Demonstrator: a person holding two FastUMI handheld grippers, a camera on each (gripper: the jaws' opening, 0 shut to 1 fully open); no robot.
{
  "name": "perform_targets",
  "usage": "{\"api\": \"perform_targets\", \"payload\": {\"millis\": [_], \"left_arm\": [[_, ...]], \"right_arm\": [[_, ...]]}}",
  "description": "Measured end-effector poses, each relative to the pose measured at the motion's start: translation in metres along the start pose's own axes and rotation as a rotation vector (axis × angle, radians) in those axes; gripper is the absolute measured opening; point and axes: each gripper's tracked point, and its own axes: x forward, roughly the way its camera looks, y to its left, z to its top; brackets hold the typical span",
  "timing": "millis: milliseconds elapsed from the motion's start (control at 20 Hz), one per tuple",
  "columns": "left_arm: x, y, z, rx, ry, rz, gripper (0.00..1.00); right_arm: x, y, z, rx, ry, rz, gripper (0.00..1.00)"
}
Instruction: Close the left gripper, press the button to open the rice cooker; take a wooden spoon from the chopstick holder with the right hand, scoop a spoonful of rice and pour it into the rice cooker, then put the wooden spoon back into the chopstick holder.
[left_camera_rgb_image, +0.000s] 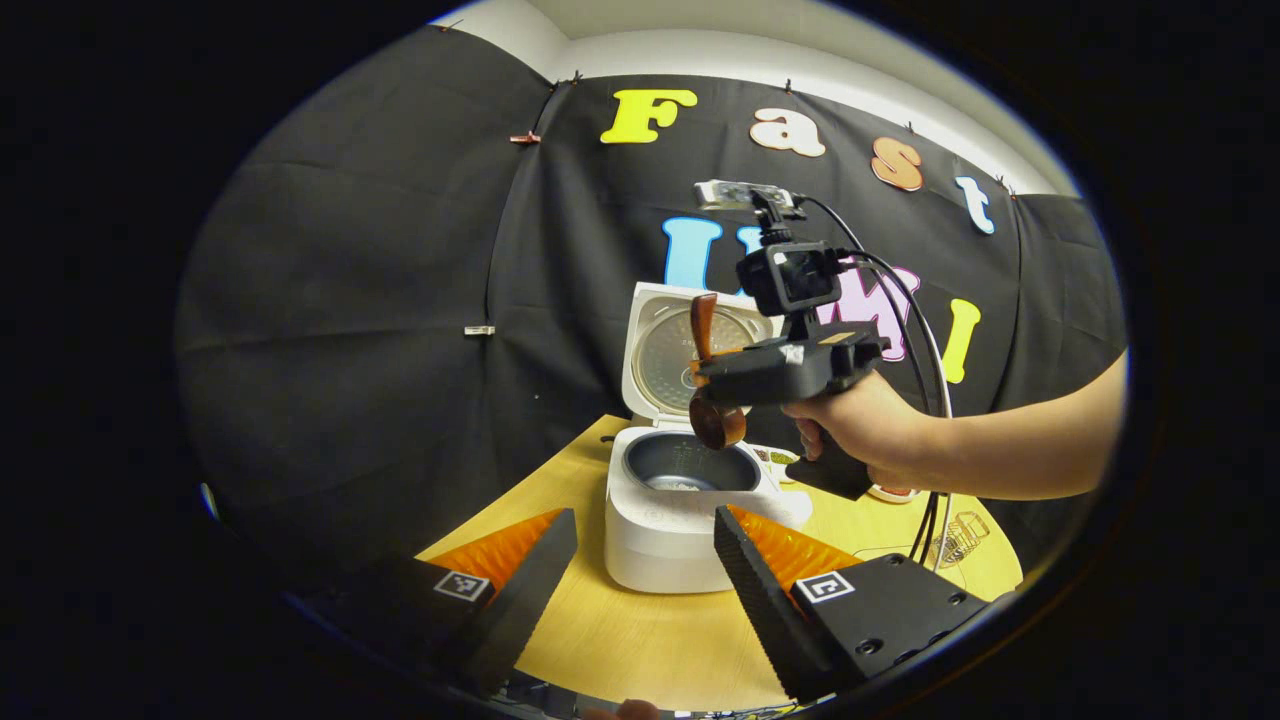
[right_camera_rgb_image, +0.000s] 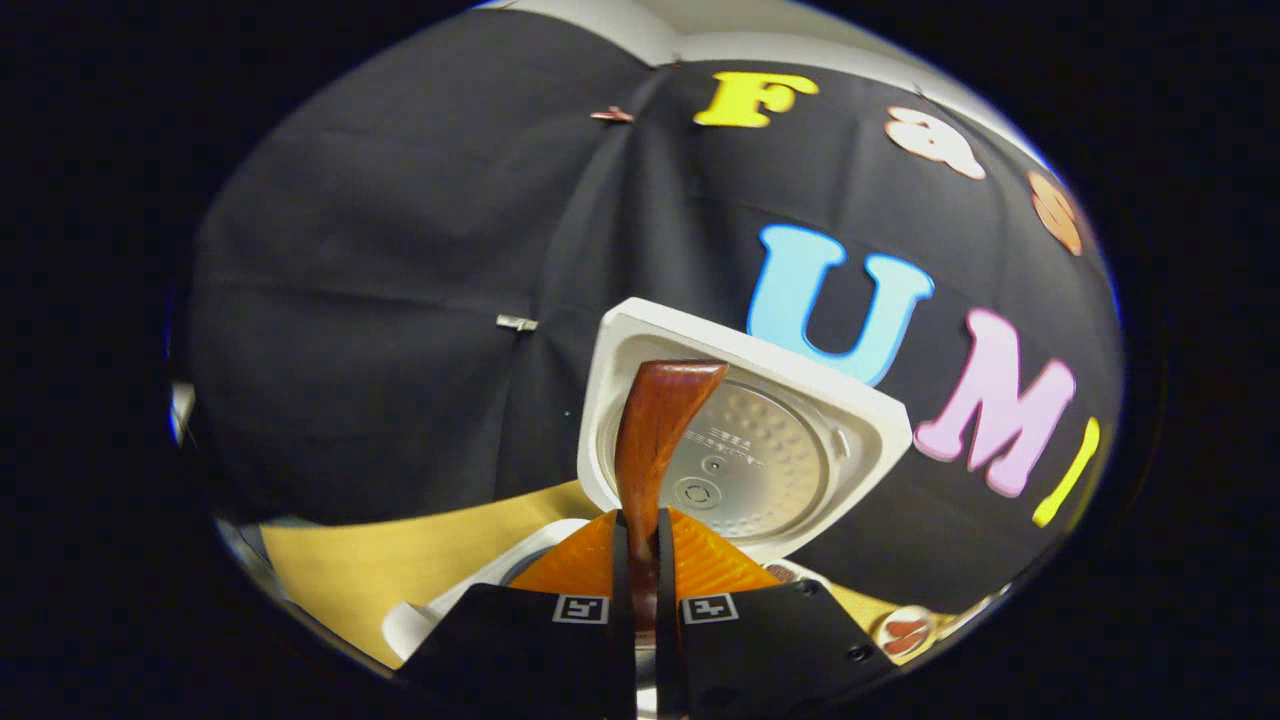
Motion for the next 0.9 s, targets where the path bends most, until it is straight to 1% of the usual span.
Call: {"api": "perform_targets", "payload": {"millis": [200,250,300,400,550,700,900], "left_arm": [[-0.003,0.0,0.002,0.01,-0.002,0.004,0.95],[-0.003,-0.001,0.004,0.012,-0.005,0.002,0.95],[-0.004,-0.002,0.005,0.013,-0.007,0.0,0.95],[-0.005,-0.005,0.008,0.019,-0.011,-0.004,0.95],[-0.005,-0.009,0.009,0.029,-0.01,-0.011,0.95],[-0.004,-0.019,0.013,0.045,-0.015,-0.027,0.95],[0.001,-0.035,0.018,0.063,-0.02,-0.06,0.95]], "right_arm": [[-0.004,-0.017,0.002,0.29,0.016,-0.011,0.12],[-0.007,-0.025,0.003,0.382,0.022,-0.025,0.12],[-0.009,-0.032,0.003,0.439,0.023,-0.039,0.12],[-0.019,-0.044,0.009,0.566,0.004,-0.064,0.12],[-0.036,-0.063,0.023,0.753,-0.034,-0.067,0.12],[-0.06,-0.084,0.034,0.855,-0.087,-0.08,0.12],[-0.108,-0.115,0.049,0.917,-0.167,-0.07,0.12]]}}
